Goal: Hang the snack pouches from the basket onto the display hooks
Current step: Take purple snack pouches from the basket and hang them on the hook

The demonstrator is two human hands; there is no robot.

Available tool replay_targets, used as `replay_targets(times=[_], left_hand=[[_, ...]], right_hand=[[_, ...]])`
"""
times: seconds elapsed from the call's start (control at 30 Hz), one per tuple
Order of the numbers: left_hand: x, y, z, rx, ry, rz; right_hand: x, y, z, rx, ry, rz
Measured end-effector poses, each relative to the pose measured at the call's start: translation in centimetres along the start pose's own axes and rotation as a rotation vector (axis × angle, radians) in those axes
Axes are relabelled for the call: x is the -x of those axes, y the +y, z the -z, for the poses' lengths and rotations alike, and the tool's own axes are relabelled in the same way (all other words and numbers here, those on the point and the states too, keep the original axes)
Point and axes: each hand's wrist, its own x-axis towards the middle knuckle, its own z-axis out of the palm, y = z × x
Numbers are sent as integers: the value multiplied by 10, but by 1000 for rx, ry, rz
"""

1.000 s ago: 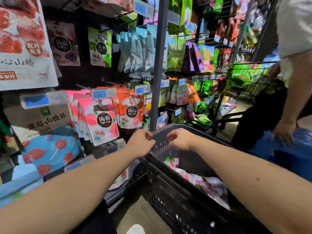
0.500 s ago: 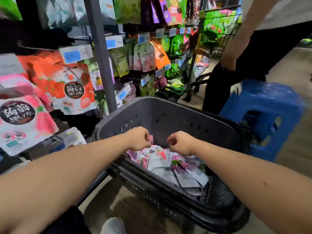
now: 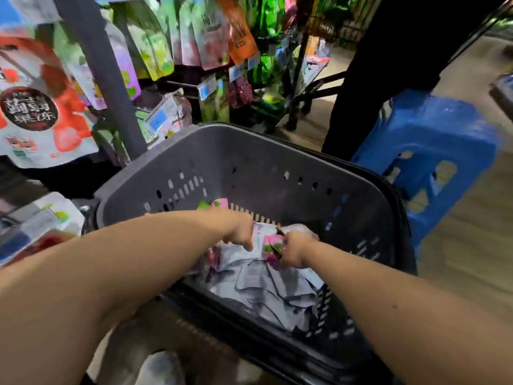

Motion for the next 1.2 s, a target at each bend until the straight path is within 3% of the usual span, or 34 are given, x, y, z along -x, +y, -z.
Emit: replay_targets(times=[0.07, 0.17, 0.23, 0.43, 0.73, 0.93, 1.07, 1.2], left_hand=[[-16, 9, -8, -56, -23, -33], [-32, 21, -25, -135, -72, -105], [-42, 25, -38, -168, -107, -127], [-58, 29, -55, 2, 78, -158], [-71, 39, -78, 484, 110, 162], [-57, 41, -64, 515, -15, 211], [-42, 38, -52, 471, 0, 210], [-13, 43, -31, 666, -43, 139]], right_hand=[[-14, 4, -14, 17, -32, -64], [-38, 14, -37, -238, -116, -216], [-45, 18, -45, -237, -163, -290], [-136, 50, -119, -193, -165, -314], [-47, 27, -51, -275, -157, -409], [-37, 34, -50, -338, -156, -432], [-25, 26, -40, -453, -201, -342], [-11, 15, -22, -523, -149, -237]])
